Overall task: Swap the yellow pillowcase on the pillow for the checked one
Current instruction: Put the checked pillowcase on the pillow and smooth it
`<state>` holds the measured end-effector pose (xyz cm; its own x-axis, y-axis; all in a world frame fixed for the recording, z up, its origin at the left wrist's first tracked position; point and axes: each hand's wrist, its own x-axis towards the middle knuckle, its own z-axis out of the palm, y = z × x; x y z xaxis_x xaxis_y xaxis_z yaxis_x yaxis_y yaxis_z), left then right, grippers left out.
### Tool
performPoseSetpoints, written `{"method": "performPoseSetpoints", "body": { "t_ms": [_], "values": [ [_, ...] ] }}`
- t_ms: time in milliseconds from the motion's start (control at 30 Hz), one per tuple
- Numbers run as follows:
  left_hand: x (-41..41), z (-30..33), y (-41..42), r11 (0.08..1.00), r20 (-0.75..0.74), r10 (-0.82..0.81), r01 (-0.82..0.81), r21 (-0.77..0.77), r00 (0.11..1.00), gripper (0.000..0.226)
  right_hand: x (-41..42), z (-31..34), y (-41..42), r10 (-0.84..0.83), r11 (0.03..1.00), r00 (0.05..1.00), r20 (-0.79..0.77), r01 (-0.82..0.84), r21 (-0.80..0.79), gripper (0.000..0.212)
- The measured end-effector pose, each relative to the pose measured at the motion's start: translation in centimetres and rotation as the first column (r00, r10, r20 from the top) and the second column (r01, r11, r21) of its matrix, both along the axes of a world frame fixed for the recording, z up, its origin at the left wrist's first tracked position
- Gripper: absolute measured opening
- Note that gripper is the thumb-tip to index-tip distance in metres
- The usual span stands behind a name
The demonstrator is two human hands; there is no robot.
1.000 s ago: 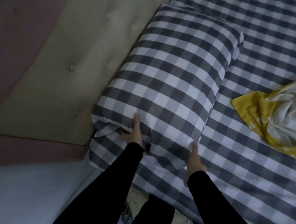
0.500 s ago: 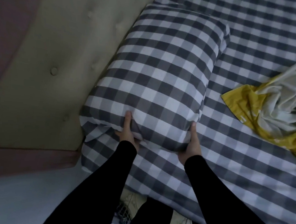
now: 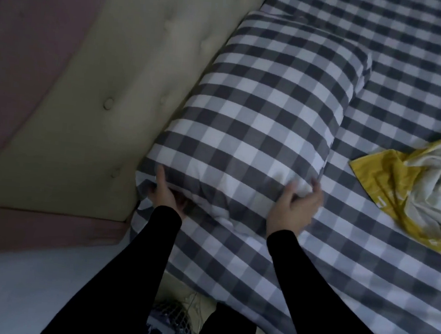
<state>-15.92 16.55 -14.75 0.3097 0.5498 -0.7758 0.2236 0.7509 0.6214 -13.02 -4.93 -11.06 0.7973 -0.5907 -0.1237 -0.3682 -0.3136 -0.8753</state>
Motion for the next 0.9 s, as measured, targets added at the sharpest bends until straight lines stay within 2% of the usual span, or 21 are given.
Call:
{"method": "performPoseSetpoints", "body": {
  "t_ms": [33,67,133,233,300,467,633,767,833,900],
  "values": [
    [0.2,0.0,0.6,1.000,-0.013,-0.009,0.009,0.002,1.000,0.128,0.0,0.4,1.5,0.146,0.987,0.989,0.001,-0.146,-0.071,0.054],
    [0.6,0.2,1.0,1.000,-0.021,-0.018,0.018,0.002,1.000,0.129,0.0,0.7,2.8,0.270,0.952,0.960,-0.068,-0.277,-0.131,0.057],
    [1.6,0.9,1.8,0.999,-0.026,-0.039,0.038,-0.019,0.999,0.132,0.0,0.0,4.3,0.396,0.860,0.883,-0.254,-0.453,-0.236,0.064],
    [3.2,1.8,2.5,0.992,0.020,-0.077,0.079,-0.095,0.997,0.128,-0.3,-1.9,3.6,0.419,0.813,0.833,-0.360,-0.521,-0.260,0.072],
    [4.0,2.7,2.5,0.984,0.063,-0.133,0.139,-0.112,0.989,0.111,-0.6,-2.4,3.0,0.426,0.801,0.825,-0.372,-0.535,-0.268,0.076],
    [4.2,2.9,3.5,0.973,0.153,-0.195,0.211,-0.096,0.969,0.059,-0.2,-2.6,2.4,0.370,0.866,0.864,-0.342,-0.454,-0.210,0.082],
    [3.4,2.0,4.5,0.975,0.152,-0.158,0.178,-0.130,0.976,0.049,-0.4,-2.8,2.2,0.362,0.890,0.875,-0.321,-0.427,-0.159,0.086],
    [3.2,2.3,4.9,0.966,0.190,-0.150,0.185,-0.182,0.970,0.050,0.6,-2.5,2.0,0.219,0.966,0.927,-0.305,-0.250,-0.067,0.085],
    [3.4,2.6,5.1,0.963,0.084,-0.228,0.237,-0.128,0.970,0.058,0.9,-2.5,1.1,0.159,0.984,0.933,-0.323,-0.177,-0.026,0.083],
    [3.7,3.2,4.5,0.967,-0.162,-0.251,0.255,0.003,0.954,0.067,0.9,-2.6,0.0,0.154,0.988,0.929,-0.336,-0.156,0.022,0.079]
  ]
}}
